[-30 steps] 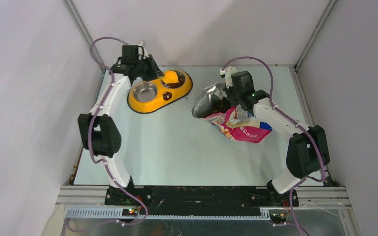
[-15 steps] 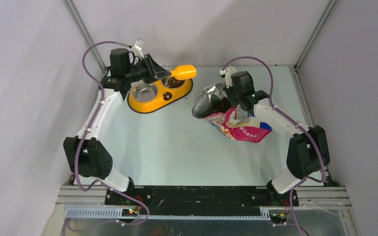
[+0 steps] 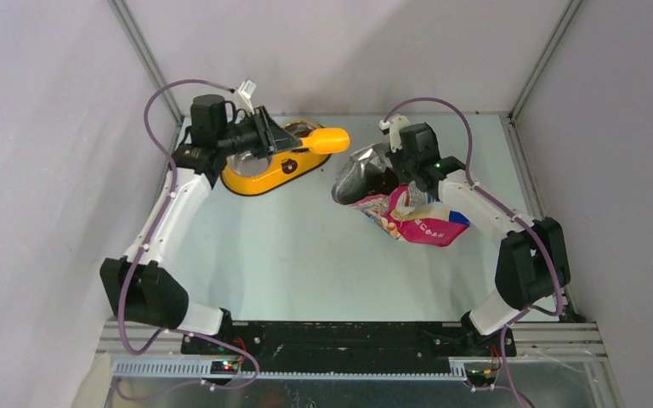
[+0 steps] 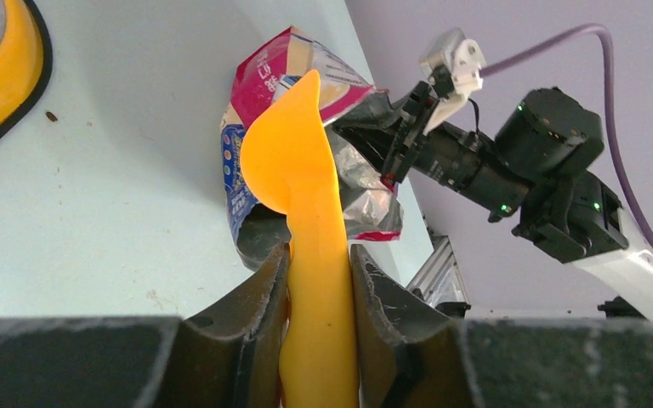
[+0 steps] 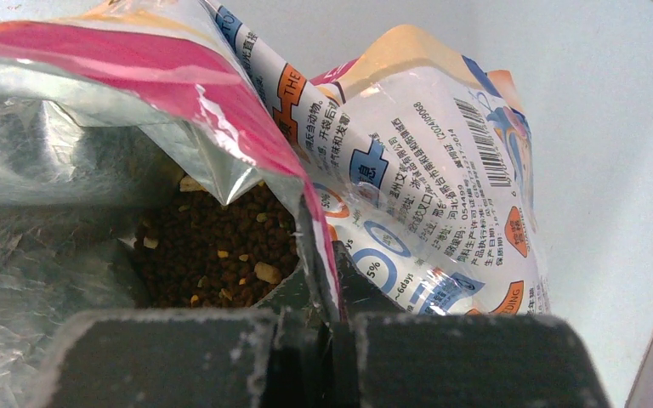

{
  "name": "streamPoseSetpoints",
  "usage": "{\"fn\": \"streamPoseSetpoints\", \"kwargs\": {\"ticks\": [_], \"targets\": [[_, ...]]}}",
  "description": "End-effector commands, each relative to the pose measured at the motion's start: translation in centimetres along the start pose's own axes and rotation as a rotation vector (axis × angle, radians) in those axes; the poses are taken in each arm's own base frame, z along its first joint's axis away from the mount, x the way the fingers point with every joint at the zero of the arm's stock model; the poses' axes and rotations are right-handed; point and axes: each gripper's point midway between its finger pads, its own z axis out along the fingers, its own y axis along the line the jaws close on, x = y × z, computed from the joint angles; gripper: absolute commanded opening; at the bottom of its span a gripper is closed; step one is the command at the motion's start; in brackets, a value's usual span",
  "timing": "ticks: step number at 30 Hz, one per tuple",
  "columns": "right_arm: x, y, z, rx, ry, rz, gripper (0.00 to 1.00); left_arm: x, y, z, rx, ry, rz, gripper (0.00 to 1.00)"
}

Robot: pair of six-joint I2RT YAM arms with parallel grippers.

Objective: Serve the pet food
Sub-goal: Collect the pet food from the pet food bag.

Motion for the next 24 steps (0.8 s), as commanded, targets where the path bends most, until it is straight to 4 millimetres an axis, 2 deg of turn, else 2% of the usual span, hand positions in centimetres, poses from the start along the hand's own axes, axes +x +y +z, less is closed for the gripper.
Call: {"fn": "streamPoseSetpoints", "kwargs": {"ticks": [1,6,13,19,24], "targets": [[0.1,-2.0,-1.4,0.079,0.007,-0.012,0.00,1.3,-2.7,-1.6,0.068,0.017,0.069,0.00],[0.2,-2.2,-1.4,0.083,0.009,-0.009,0.00,3.6,-3.3,-1.7,0.092,0.073,0.080,0.00],[0.0,-2.3,-1.6,0.083,0.001,-0.008,0.00,6.4,-3.0,-1.2,0.074,0.150,0.106,0.00],[-0.2,-2.3,-1.8,0.082,-0.004,-0.006,0.00,7.5,-2.7,0.7,0.020,0.171,0.132,0.00],[-0.8,-2.3,-2.5,0.082,-0.026,-0.005,0.00,7.7,-2.0,2.6,-0.040,0.179,0.117,0.00]]}}
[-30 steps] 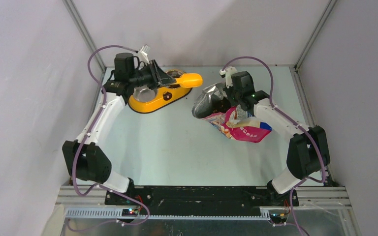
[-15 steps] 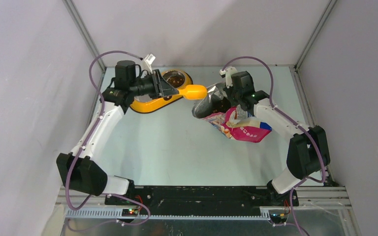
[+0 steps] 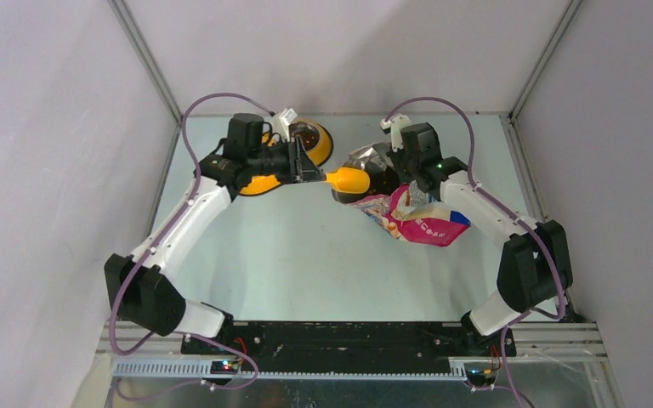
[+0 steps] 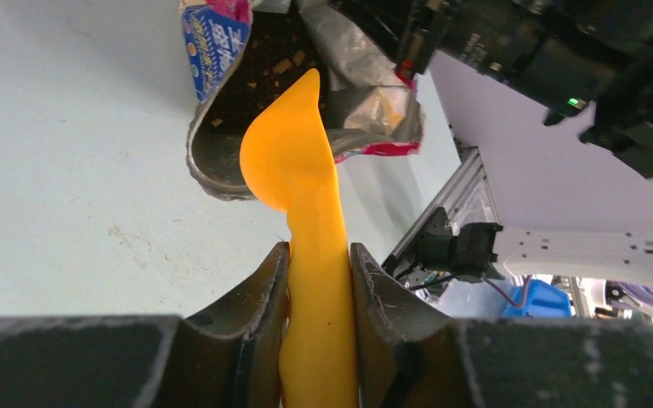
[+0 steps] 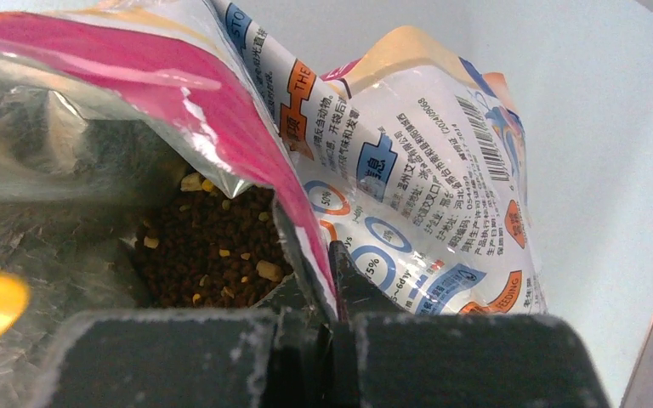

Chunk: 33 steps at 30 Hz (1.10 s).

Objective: Serve the pet food
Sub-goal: Collect the pet food from the pet food bag.

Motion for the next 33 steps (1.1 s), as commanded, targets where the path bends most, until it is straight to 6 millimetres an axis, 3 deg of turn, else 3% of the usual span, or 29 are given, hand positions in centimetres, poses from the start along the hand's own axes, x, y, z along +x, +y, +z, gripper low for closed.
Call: {"fn": "streamPoseSetpoints", "kwargs": {"ticks": [1,8,10,19,23,33], "targets": [[-0.8,-2.0,-2.2,0.071,-0.023,-0.009,0.00,-1.6,0.3,1.5,-0.066,-0.036,0.027,0.00],[-2.4,0.9,-4.3,0.019,-0.032,-0.087,0.00,-2.7,1.1,3.9,-0.170,-0.065,0.008,0.00],[-3.3,1.0,-5.1,0.059,-0.044,-0.121,0.00,-2.6,1.2,4.7,-0.194,-0.052,0.008,0.00],[-6.4,-0.3,-8.1,0.180,-0.129,-0.149,0.00,1.2,3.0,8.4,-0.295,0.060,-0.040,0.00],[-6.3,-0.6,-8.2,0.189,-0.129,-0.148,0.00,2.5,4.7,9.7,-0.365,0.089,-0.069,0.00],[-5.4,-1.3,-7.3,0.210,-0.109,-0.150,0.00,5.6,5.9,13.3,-0.377,0.197,-0.136,0.00]]}}
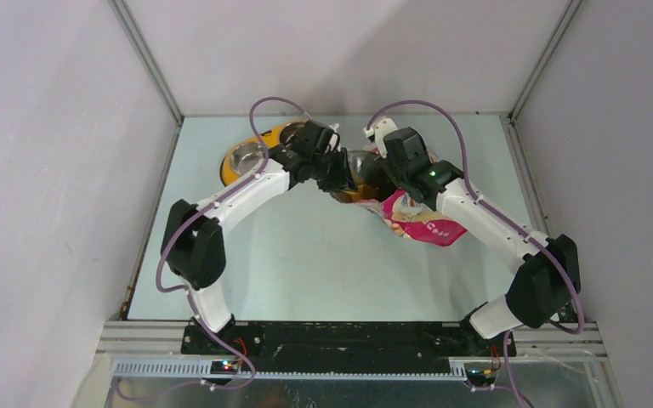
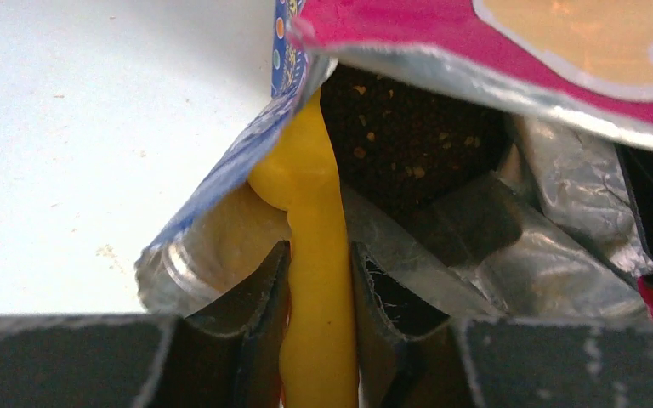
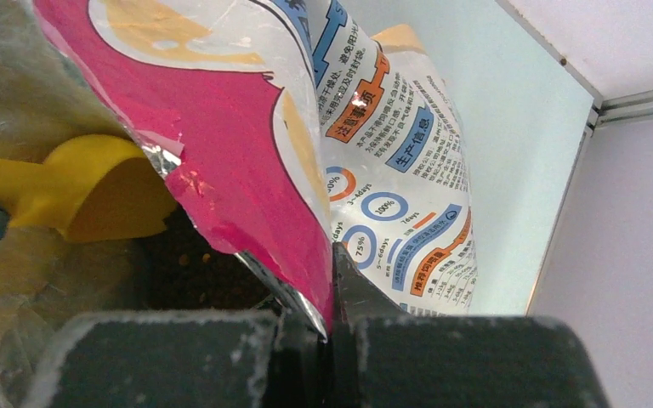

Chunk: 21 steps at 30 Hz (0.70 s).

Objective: Serve the pet food
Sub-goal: Collect the pet food from the pet food bag.

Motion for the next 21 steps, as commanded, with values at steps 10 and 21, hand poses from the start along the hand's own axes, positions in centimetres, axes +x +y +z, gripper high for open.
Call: {"fn": "streamPoseSetpoints", "kwargs": {"ticks": [10,21], "targets": [[-2.2,-3.8,-1.5,0.097,-0.083,0.046,0.00,2.9,0.6,6.4,-0.009,0.143,-0.096,0.00],[-1.2,-4.7,-1.0,0.084,-0.067,0.083,0.00,5.9,-1.6,9.9,0.135,0.253,-0.163,0.00]]}}
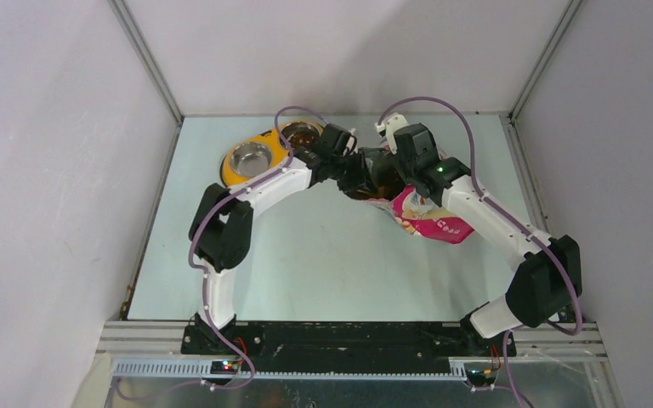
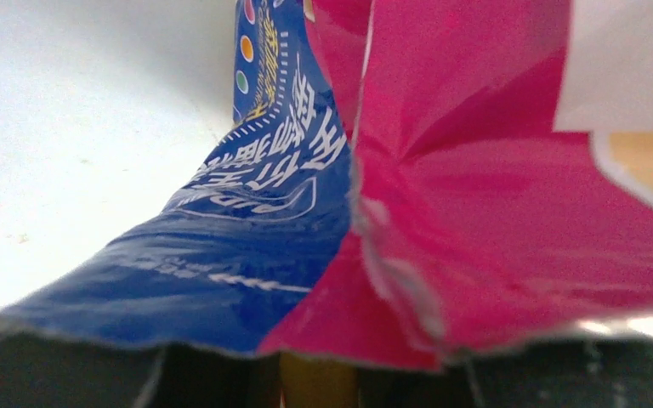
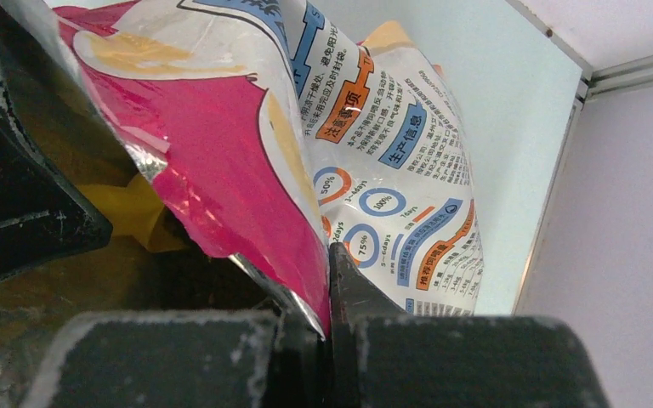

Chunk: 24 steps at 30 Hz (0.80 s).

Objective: Serve the pet food
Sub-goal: Collect the pet food from the pet food bag.

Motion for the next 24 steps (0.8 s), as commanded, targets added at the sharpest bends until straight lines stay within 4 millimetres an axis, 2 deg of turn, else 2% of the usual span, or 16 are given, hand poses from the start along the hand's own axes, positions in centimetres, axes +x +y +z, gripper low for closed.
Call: {"fn": "streamPoseSetpoints", "kwargs": {"ticks": [1,2,8,12,16,24], "targets": [[-2.1,-2.7,-1.4,0.041,-0.090,0.064,0.00,5.8,1.3,3.8,0.041,0.184,-0.118,0.00],[-2.1,-2.6,-1.4,0.032,-0.089,0.067,0.00,5.8,0.5,4.1,0.096,0.190,-0.128,0.00],[-1.8,-2.6,-1.1,0.023,-0.079,0.074,0.00,6.8,-0.4,5.6,0.229,0.234,-0.189,0.00],[-1.7,-2.6,-0.9,0.023,-0.076,0.072,0.00,6.8,-1.9,5.7,0.348,0.238,-0.214,0.00],[-1.6,-2.6,-0.7,0.025,-0.069,0.072,0.00,5.9,-4.5,4.6,0.525,0.209,-0.248,0.00],[-1.1,-3.2,-0.4,0.025,-0.056,0.090,0.00,5.0,-7.3,2.0,0.682,0.176,-0.237,0.00]]}}
